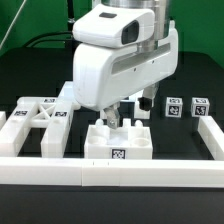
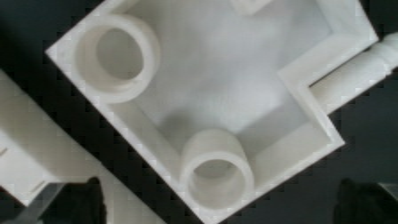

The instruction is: Assemble chair

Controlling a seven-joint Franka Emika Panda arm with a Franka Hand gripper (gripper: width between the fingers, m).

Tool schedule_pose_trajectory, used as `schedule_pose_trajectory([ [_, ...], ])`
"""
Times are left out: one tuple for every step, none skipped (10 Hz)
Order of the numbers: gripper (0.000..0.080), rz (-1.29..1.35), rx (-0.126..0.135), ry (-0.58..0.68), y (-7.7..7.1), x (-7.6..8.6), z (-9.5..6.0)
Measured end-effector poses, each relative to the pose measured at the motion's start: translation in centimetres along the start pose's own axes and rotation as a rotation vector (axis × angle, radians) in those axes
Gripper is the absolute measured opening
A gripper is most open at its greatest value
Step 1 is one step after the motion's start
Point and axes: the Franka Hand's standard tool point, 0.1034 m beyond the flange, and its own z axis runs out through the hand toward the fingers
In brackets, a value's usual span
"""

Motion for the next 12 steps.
schedule_pose_trajectory([
  [0.0649,0.056,0.001,-0.001,-0.1,0.0,0.1],
  [0.065,0.231,0.002,-0.006,-0.5,0.3,0.4],
  [0.0649,0.357,0.006,-0.009,-0.9,0.5,0.9],
  [0.0649,0.46,0.015,-0.013,-1.3,0.6,1.4],
  [0.065,0.526,0.019,-0.015,-1.5,0.8,1.6],
  [0.065,0.552,0.021,-0.013,-1.6,0.8,1.6],
  [0.065,0.653,0.033,-0.009,-1.7,1.0,1.6],
  [0.065,0.724,0.041,-0.006,-1.9,1.1,1.6],
  [0.065,0.814,0.052,-0.006,-2.1,1.2,1.7],
  [0.0649,0.906,0.059,-0.018,-2.6,1.1,2.4],
  [0.0649,0.932,0.062,-0.023,-2.8,1.0,3.1],
  [0.065,0.903,0.06,-0.017,-2.7,0.9,3.8],
])
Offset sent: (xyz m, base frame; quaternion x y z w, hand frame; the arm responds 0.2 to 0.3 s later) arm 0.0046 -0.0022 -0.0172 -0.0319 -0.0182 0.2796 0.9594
